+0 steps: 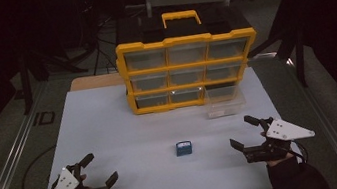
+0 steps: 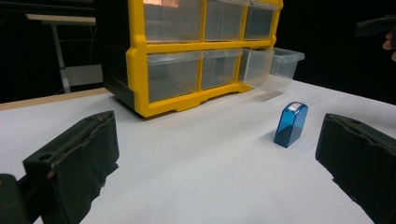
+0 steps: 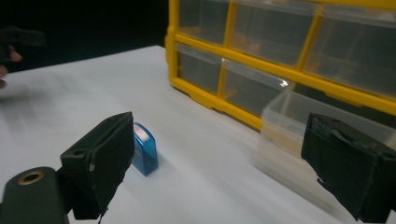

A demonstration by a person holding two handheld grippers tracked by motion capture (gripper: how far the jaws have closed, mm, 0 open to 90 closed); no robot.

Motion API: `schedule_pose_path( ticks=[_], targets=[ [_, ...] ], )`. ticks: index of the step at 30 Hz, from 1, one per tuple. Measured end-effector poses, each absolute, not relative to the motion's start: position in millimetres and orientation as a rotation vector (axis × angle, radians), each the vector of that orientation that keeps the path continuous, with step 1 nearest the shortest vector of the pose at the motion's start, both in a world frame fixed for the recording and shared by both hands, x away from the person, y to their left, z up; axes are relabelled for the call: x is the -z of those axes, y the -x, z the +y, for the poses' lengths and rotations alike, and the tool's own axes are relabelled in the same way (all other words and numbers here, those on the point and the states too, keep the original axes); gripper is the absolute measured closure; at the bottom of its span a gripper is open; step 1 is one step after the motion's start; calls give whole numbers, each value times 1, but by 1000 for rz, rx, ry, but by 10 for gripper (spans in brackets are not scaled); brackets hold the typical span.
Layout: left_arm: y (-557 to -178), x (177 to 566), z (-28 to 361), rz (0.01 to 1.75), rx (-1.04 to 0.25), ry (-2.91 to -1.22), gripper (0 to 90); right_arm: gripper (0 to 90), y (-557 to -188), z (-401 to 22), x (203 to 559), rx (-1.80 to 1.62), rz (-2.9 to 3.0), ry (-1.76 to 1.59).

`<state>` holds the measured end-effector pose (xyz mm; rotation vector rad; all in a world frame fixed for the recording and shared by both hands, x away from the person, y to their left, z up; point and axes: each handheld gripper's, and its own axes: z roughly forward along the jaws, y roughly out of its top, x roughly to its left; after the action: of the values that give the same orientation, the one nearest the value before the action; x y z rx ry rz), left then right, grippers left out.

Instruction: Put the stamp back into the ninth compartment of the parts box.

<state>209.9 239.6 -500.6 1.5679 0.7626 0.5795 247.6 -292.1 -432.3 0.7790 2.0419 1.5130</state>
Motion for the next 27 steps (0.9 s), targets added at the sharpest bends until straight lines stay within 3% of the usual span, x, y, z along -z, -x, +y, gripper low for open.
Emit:
schedule_pose_path(
  ticks=[12,27],
  targets=[
    [-210,501,239,760,-580,-1570,1,101,-267,-266,414,-1556,2147,-682],
    [-210,501,239,757,-578,-1570,1,101,-282,-230,427,-1580,2279,-593]
  ],
)
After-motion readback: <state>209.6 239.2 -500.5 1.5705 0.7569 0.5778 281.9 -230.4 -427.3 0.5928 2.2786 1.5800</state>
